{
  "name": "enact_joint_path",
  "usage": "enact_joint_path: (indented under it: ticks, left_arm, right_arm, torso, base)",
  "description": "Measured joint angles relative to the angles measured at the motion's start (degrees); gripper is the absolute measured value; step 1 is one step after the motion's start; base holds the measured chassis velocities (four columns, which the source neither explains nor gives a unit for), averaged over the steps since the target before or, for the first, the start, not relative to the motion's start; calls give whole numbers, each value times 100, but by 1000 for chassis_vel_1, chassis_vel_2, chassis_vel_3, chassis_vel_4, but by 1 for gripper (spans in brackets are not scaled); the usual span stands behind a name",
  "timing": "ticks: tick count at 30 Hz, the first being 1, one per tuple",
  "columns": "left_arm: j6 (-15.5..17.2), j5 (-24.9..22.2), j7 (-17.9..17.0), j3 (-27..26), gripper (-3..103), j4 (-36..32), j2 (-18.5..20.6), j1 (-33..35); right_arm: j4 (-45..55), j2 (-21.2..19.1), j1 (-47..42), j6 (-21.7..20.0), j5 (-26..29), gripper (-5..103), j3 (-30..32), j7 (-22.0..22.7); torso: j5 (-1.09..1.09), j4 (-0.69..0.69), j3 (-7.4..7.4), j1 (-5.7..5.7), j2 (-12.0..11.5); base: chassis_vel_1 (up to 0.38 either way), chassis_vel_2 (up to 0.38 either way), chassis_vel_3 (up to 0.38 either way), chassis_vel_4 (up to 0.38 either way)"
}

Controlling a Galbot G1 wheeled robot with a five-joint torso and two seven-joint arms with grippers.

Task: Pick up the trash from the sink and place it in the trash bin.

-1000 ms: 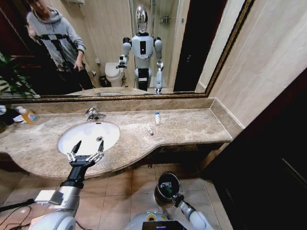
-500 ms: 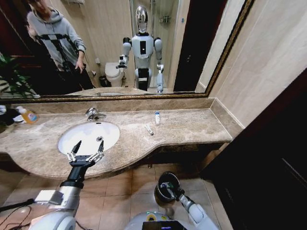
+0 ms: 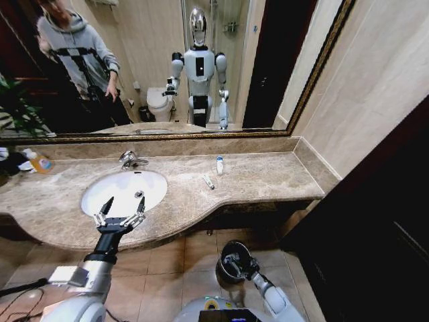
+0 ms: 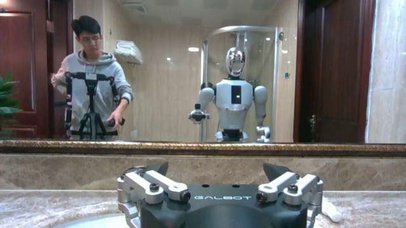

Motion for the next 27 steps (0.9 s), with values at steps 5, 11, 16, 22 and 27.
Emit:
enact_joint_path:
  ticks: [5, 11, 16, 22, 27]
  left_arm:
    - [0, 0, 0, 0, 100, 0, 0, 0]
    - [0, 0, 0, 0, 100, 0, 0, 0]
    - [0, 0, 0, 0, 100, 0, 0, 0]
    - [0, 0, 0, 0, 100, 0, 0, 0]
    - [0, 0, 0, 0, 100, 0, 0, 0]
  right_arm:
    - [30, 29, -34, -5, -17, 100, 2, 12]
    - [99, 69, -83, -18, -52, 100, -5, 18]
    - [116, 86, -100, -18, -78, 100, -9, 32]
    - [861, -38, -446, -105, 272, 100, 9, 311]
    - [2440, -457, -1305, -215, 1340, 100, 172, 466]
  torso:
    - [0, 0, 0, 0, 0]
    - [0, 0, 0, 0, 0]
    - [0, 0, 0, 0, 0]
    - [3, 0, 0, 0, 0]
    - [-1, 0, 0, 0, 0]
  base:
    - [0, 0, 0, 0]
    - [0, 0, 0, 0]
    - [0, 0, 0, 0]
    - [0, 0, 0, 0]
    - [0, 0, 0, 0]
